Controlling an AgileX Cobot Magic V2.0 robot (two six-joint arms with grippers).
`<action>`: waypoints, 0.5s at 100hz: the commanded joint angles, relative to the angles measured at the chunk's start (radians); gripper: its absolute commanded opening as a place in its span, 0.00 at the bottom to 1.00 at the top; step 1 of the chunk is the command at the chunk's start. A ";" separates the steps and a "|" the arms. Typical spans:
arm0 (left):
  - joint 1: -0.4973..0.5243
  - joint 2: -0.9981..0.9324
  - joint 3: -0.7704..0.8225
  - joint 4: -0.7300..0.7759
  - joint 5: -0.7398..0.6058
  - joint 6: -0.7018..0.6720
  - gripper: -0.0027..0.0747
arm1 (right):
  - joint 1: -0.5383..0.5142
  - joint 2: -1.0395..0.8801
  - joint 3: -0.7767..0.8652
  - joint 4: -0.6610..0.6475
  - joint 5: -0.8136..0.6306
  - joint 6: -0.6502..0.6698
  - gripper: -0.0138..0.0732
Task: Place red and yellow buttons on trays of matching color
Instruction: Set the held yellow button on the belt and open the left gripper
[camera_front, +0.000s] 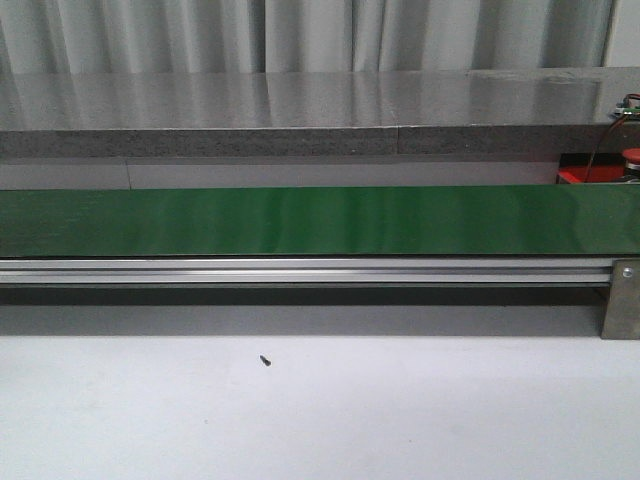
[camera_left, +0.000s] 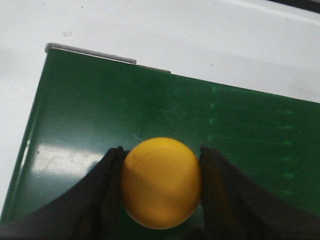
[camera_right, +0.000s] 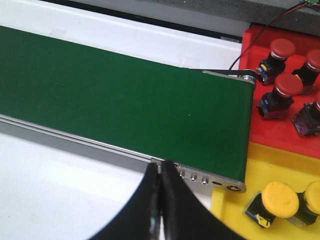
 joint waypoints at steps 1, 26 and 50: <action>-0.006 -0.034 -0.024 -0.027 -0.073 0.007 0.12 | 0.001 -0.001 -0.029 0.012 -0.066 -0.003 0.08; -0.006 0.011 -0.024 -0.027 -0.064 0.014 0.14 | 0.001 -0.001 -0.029 0.012 -0.067 -0.003 0.08; -0.006 0.027 -0.026 -0.038 -0.049 0.031 0.61 | 0.001 -0.001 -0.029 0.012 -0.067 -0.003 0.08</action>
